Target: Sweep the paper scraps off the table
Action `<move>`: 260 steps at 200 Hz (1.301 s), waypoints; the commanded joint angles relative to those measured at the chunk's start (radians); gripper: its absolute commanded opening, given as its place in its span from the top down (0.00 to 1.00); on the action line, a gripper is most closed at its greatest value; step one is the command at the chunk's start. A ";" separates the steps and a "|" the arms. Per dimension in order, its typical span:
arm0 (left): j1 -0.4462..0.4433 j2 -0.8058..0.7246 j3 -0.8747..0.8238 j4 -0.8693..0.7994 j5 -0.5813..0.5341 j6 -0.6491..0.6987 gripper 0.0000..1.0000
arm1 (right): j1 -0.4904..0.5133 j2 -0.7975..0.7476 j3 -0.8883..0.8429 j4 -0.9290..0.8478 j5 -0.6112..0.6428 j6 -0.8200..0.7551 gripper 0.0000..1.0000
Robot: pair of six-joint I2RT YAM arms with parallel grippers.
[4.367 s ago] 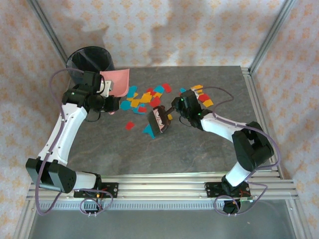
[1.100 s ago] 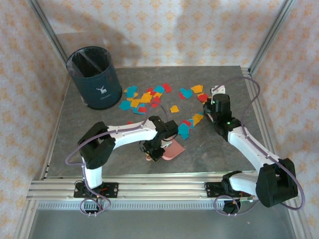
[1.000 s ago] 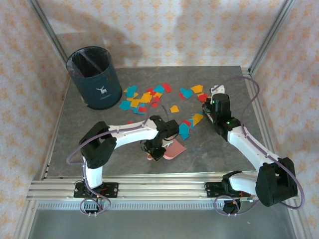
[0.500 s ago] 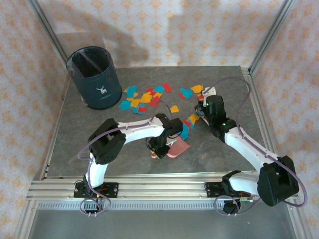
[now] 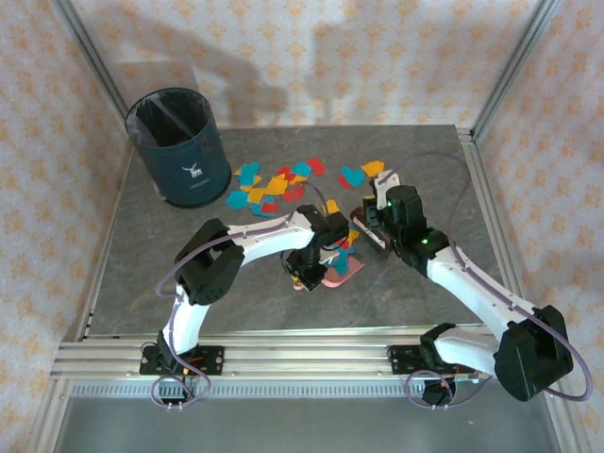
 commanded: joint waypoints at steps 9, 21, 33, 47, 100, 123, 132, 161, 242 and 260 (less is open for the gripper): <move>0.012 0.024 0.048 -0.041 -0.004 0.022 1.00 | 0.024 -0.025 -0.020 -0.101 -0.064 0.045 1.00; 0.013 0.030 0.058 -0.043 -0.002 0.026 1.00 | 0.027 -0.031 -0.017 -0.115 -0.076 0.049 1.00; 0.013 0.036 0.067 -0.046 -0.002 0.027 1.00 | 0.029 -0.037 -0.016 -0.128 -0.094 0.054 1.00; 0.013 0.040 0.076 -0.047 0.000 0.031 1.00 | 0.030 -0.047 -0.015 -0.141 -0.118 0.057 1.00; 0.013 0.029 0.072 -0.041 0.009 0.041 1.00 | 0.030 -0.112 -0.023 -0.127 -0.118 0.079 1.00; 0.014 0.018 0.060 -0.035 0.002 0.041 1.00 | 0.031 -0.138 -0.031 -0.109 -0.031 0.103 1.00; 0.017 0.012 0.052 -0.033 0.002 0.041 1.00 | 0.030 -0.152 -0.039 -0.100 0.003 0.111 1.00; 0.020 -0.008 0.025 -0.024 -0.003 0.043 1.00 | 0.029 -0.203 -0.070 -0.050 0.124 0.146 1.00; 0.052 -0.065 -0.043 -0.008 -0.009 0.049 1.00 | -0.119 -0.172 -0.035 0.003 0.355 0.199 1.00; 0.057 -0.076 -0.054 -0.008 -0.010 0.052 1.00 | -0.170 -0.124 -0.011 0.035 0.352 0.181 1.00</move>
